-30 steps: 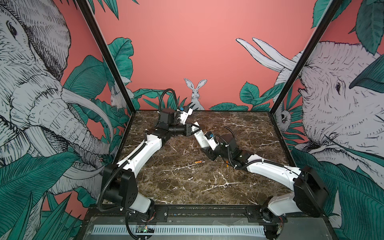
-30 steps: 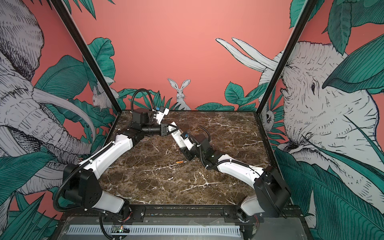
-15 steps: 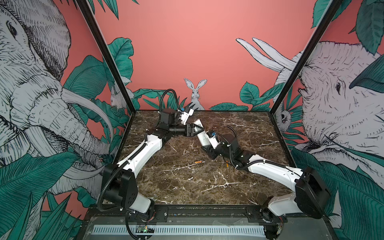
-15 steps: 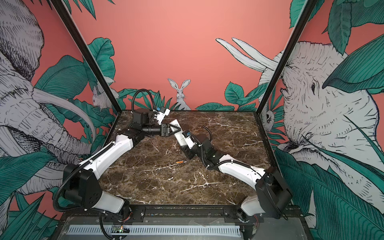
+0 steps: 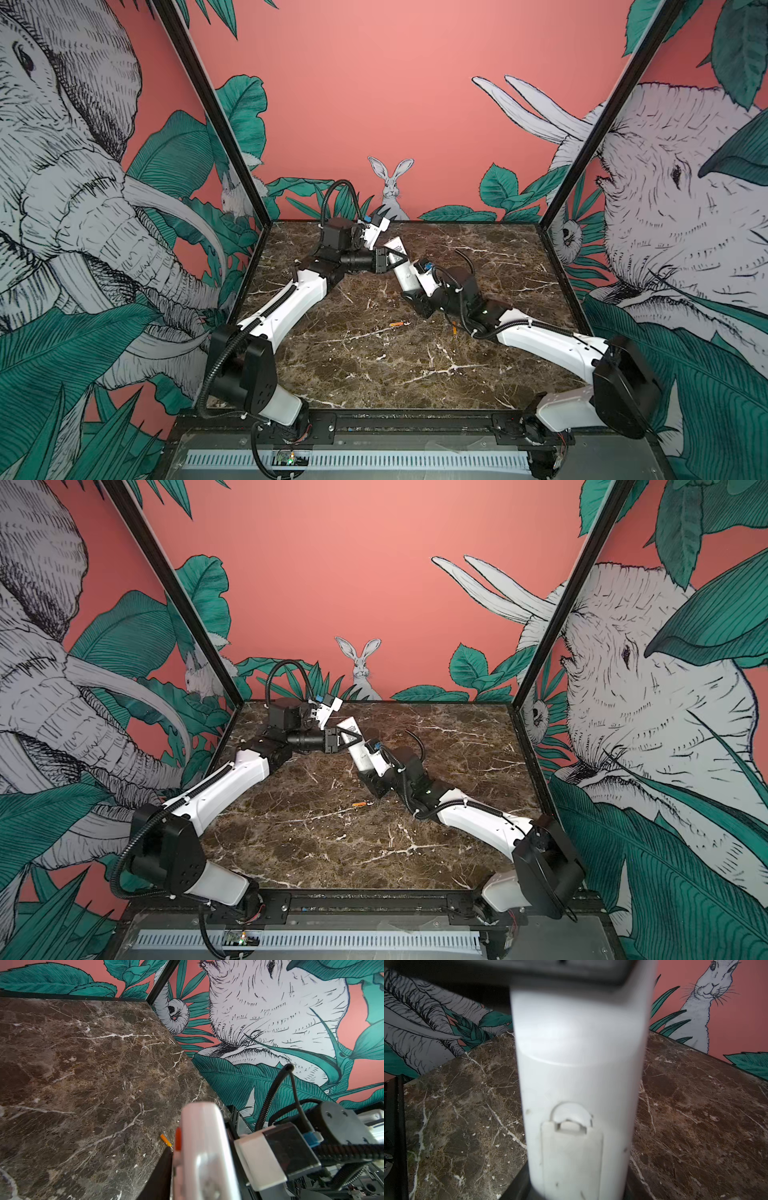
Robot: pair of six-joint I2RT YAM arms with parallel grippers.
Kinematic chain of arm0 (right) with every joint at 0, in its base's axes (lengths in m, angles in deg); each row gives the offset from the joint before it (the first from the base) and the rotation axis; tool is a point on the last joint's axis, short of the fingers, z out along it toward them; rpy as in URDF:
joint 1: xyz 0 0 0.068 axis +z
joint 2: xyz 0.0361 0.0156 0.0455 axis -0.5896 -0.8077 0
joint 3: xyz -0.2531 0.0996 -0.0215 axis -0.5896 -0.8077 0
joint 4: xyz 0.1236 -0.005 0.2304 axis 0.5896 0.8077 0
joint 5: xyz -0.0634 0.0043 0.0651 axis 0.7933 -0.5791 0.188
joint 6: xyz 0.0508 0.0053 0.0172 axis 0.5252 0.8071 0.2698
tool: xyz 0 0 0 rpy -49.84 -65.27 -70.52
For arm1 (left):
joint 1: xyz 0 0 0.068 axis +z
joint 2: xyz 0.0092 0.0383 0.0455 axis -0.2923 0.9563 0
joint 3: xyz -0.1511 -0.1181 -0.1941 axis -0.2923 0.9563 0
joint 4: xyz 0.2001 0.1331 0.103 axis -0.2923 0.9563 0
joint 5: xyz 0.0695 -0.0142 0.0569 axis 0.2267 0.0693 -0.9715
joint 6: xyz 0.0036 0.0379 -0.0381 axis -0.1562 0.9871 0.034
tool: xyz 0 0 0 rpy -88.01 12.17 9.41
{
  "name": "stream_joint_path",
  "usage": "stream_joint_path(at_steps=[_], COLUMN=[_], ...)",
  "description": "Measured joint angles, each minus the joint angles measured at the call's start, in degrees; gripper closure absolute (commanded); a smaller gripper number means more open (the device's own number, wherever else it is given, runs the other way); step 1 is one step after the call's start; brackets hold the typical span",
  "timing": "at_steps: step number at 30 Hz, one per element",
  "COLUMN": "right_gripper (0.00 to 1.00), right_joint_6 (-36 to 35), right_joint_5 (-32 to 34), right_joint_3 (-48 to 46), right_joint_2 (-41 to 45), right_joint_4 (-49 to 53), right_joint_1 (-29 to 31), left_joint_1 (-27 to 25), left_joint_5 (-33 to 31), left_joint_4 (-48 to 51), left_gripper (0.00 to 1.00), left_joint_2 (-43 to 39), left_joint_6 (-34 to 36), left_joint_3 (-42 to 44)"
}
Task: Load the batteries into the remote control
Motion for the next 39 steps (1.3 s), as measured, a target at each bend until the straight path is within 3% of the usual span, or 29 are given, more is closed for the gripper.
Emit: stream_joint_path(at_steps=[5,9,14,21,28,39], right_gripper=[0.47,0.18,0.03,0.01,0.01,0.01], right_joint_6=[0.42,1.86,6.6,23.39,37.57,47.91], right_joint_5=[0.44,0.31,-0.48,-1.14,-3.72,-8.22], right_joint_3=[0.0,0.0,-1.03,-5.49,-5.01,-1.25], right_joint_2=[0.04,0.04,0.24,-0.17,-9.55,-20.48], right_joint_4=[0.2,0.0,-1.75,-4.94,-9.09,-14.62], right_joint_1=[-0.11,-0.15,-0.7,-5.62,-7.61,-7.61], left_joint_1=[0.0,0.0,0.63,1.01,1.03,1.05], left_joint_5=[-0.35,-1.18,-4.15,-9.49,-14.86,-26.25], left_joint_4=[-3.08,-5.77,-11.65,-21.9,-39.74,-50.01], left_gripper=[0.88,0.9,0.9,0.89,0.89,0.88], left_joint_2=[0.02,0.02,0.02,0.02,2.1,3.52], left_joint_6=[-1.18,-1.44,-2.51,-3.65,-7.54,-8.13], left_joint_3=[1.55,3.39,9.29,19.58,30.84,36.72])
